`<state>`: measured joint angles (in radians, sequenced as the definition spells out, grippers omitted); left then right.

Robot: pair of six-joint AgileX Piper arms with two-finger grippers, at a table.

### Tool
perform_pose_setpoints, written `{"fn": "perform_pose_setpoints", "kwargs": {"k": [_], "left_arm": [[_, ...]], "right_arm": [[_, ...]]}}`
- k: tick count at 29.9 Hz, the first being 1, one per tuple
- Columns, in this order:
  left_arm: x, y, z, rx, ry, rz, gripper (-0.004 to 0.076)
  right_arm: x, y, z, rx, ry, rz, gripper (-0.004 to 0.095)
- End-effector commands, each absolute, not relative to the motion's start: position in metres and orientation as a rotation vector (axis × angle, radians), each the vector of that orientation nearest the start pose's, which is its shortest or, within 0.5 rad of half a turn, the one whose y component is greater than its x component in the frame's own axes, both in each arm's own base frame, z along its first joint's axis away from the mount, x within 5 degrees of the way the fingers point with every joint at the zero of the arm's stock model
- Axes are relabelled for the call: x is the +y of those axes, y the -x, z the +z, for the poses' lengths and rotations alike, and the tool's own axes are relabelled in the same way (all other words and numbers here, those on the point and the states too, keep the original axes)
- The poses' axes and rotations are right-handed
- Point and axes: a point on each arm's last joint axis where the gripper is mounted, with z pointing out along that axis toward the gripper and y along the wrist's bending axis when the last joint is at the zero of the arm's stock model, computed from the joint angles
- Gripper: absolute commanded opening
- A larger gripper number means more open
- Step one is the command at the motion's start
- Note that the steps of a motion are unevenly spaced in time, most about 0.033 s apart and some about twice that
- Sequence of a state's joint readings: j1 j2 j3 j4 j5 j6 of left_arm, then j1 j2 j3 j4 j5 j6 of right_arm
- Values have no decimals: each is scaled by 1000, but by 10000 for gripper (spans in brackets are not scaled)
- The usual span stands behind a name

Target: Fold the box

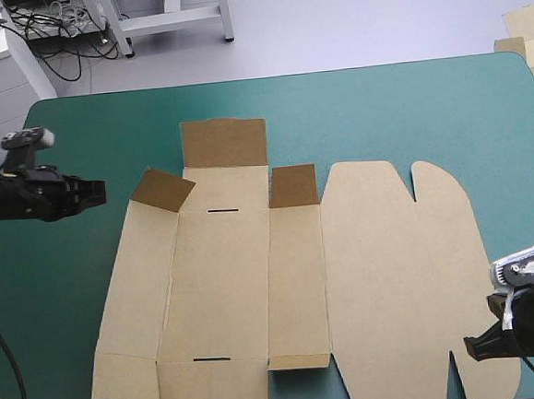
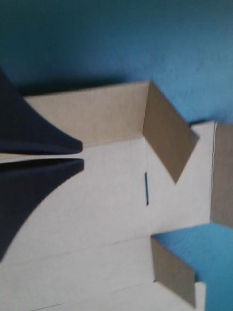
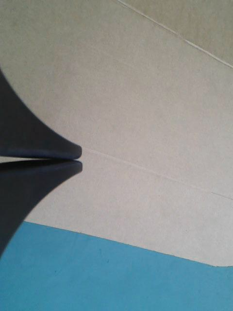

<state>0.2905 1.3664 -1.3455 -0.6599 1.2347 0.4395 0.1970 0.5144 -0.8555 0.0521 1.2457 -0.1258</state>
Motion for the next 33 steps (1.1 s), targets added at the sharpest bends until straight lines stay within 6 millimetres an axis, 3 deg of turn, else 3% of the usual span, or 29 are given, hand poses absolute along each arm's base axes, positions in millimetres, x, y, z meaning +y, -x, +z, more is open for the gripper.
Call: {"fn": "perform_pose_setpoints", "kwargs": {"k": [1, 5, 10, 14, 18, 20, 22, 29, 33], "left_arm": [[53, -256, 398, 2404, 147, -655, 8], [78, -250, 397, 2379, 318, -629, 9], [82, -247, 394, 2425, 323, -567, 62], [81, -247, 393, 2433, 325, -571, 260], [82, -246, 393, 2436, 324, -562, 548], [81, -246, 388, 2449, 333, -582, 641], [77, -246, 373, 2490, 336, -618, 686], [63, -228, 294, 2701, 326, -768, 687], [56, -217, 268, 2762, 327, -853, 687]], "right_arm": [[13, -55, 361, 2315, 365, 75, -20], [13, -55, 362, 2310, 369, 67, -20], [13, -55, 362, 2305, 368, 67, -20], [13, -56, 363, 2295, 369, 69, -20], [13, -56, 363, 2293, 371, 68, -20], [13, -56, 363, 2293, 371, 68, -20], [13, -56, 363, 2293, 371, 68, -20], [13, -56, 363, 2289, 370, 68, -20], [13, -56, 363, 2289, 370, 68, -20]]}}
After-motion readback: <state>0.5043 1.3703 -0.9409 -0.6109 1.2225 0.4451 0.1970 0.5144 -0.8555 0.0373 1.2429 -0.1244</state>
